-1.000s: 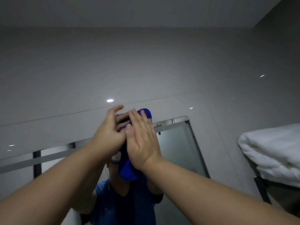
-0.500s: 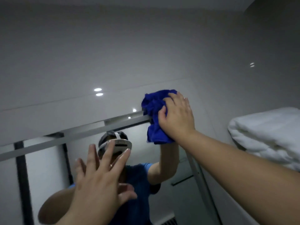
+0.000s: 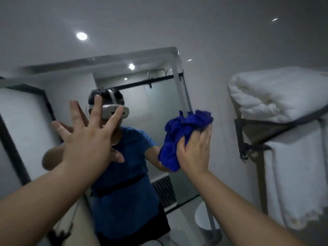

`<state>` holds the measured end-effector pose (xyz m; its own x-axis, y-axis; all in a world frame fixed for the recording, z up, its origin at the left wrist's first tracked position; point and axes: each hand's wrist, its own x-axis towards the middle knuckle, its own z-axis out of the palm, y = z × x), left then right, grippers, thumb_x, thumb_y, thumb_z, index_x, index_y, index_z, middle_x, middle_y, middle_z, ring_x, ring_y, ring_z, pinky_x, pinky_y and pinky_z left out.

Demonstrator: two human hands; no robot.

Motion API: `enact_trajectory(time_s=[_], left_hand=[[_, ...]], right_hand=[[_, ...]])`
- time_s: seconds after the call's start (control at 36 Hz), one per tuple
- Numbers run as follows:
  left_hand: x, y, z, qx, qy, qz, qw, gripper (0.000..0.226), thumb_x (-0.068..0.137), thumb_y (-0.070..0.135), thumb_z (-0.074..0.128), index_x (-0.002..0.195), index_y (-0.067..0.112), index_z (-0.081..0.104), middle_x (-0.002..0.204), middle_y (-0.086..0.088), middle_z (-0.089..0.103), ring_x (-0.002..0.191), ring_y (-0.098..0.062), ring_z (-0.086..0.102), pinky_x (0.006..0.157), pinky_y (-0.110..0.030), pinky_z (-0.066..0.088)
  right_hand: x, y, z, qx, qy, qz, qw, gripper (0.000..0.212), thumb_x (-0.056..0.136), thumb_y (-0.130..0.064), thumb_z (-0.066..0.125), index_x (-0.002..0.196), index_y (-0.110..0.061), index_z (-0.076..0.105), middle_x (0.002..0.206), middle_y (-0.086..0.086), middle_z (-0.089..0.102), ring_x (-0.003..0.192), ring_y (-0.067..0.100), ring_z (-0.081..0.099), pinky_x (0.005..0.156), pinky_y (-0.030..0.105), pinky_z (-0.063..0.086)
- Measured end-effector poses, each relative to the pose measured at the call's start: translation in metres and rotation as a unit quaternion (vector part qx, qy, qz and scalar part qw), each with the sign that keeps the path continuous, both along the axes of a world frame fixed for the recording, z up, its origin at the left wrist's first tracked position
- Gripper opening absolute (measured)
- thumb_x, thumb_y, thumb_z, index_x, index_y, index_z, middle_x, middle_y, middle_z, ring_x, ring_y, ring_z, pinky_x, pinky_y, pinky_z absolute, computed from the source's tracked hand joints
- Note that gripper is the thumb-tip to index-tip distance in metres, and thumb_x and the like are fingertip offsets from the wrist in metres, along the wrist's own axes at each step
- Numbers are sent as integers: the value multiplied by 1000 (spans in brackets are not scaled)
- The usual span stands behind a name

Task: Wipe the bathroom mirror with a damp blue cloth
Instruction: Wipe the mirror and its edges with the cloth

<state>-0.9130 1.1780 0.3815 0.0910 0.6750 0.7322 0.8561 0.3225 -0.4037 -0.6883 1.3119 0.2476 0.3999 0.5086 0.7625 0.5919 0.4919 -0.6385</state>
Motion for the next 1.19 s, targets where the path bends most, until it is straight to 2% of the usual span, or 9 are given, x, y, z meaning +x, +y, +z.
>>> enact_trajectory(time_s=[0.08, 0.14, 0.22, 0.31, 0.44, 0.67, 0.81, 0.94, 1.19], left_hand=[[2, -4, 0, -9, -8, 4, 1000, 152, 45, 93, 72, 163, 52, -15, 177, -8, -20, 155, -62, -10, 105, -93, 20], [4, -6, -1, -13, -10, 8, 1000, 152, 47, 92, 72, 162, 52, -19, 176, -8, -22, 154, -62, -12, 106, -92, 20], [9, -11, 0, -20, -16, 9, 1000, 152, 51, 90, 74, 160, 52, -24, 174, -7, -28, 154, -61, -16, 108, -91, 20], [12, -15, 0, -30, -16, 11, 999, 151, 55, 89, 75, 159, 51, -27, 171, -8, -35, 154, -60, -18, 110, -89, 21], [18, -20, -1, -30, -12, 28, 999, 151, 56, 91, 73, 159, 49, -29, 170, -9, -39, 154, -60, -18, 111, -86, 25], [15, -19, 3, -39, -11, 24, 999, 150, 60, 92, 69, 154, 47, -39, 163, -8, -49, 151, -61, -26, 112, -86, 21], [11, -16, 5, -33, -5, 18, 999, 150, 59, 93, 69, 153, 48, -39, 164, -8, -48, 151, -60, -26, 112, -86, 21], [6, -12, 3, -23, 4, 16, 1000, 150, 57, 94, 68, 154, 48, -38, 166, -9, -45, 152, -61, -22, 111, -86, 23], [3, -7, -1, -17, -5, 12, 1000, 152, 55, 92, 70, 153, 50, -38, 168, -8, -42, 153, -60, -21, 111, -88, 20]], right_hand=[[-1, -4, -56, -65, -24, -10, 998, 64, 95, -38, 43, 150, -4, 41, 164, 25, 36, 155, 42, 29, 133, 48, 18], [1, -6, -88, -123, -31, -36, 991, 50, 93, -41, 40, 127, -7, 55, 138, 23, 55, 132, 40, 49, 124, 49, 33], [8, -10, -108, -182, 2, -47, 982, 43, 93, -50, 36, 109, -15, 55, 120, 15, 57, 110, 31, 49, 98, 45, 48], [13, -12, -101, -211, 34, -33, 976, 50, 93, -57, 31, 111, -18, 57, 120, 12, 56, 107, 31, 49, 92, 46, 51], [21, -11, -31, -234, 86, -15, 968, 72, 89, -67, 16, 114, -17, 62, 123, 12, 58, 111, 33, 50, 94, 48, 45], [37, -9, 160, -56, -50, -39, 996, 58, 91, -63, 43, 114, -14, 63, 124, 18, 63, 118, 42, 54, 106, 50, 42], [46, -4, 224, -23, -118, -83, 989, 65, 92, -67, 42, 120, -11, 62, 125, 19, 66, 122, 41, 56, 113, 51, 39], [36, 3, 178, 4, -58, -36, 998, 62, 93, -63, 45, 123, -10, 57, 119, 22, 63, 112, 43, 56, 99, 49, 47], [48, 6, -4, -78, -1, 38, 996, 43, 98, -52, 39, 69, -22, 53, 73, 0, 59, 73, 26, 61, 64, 46, 55]])
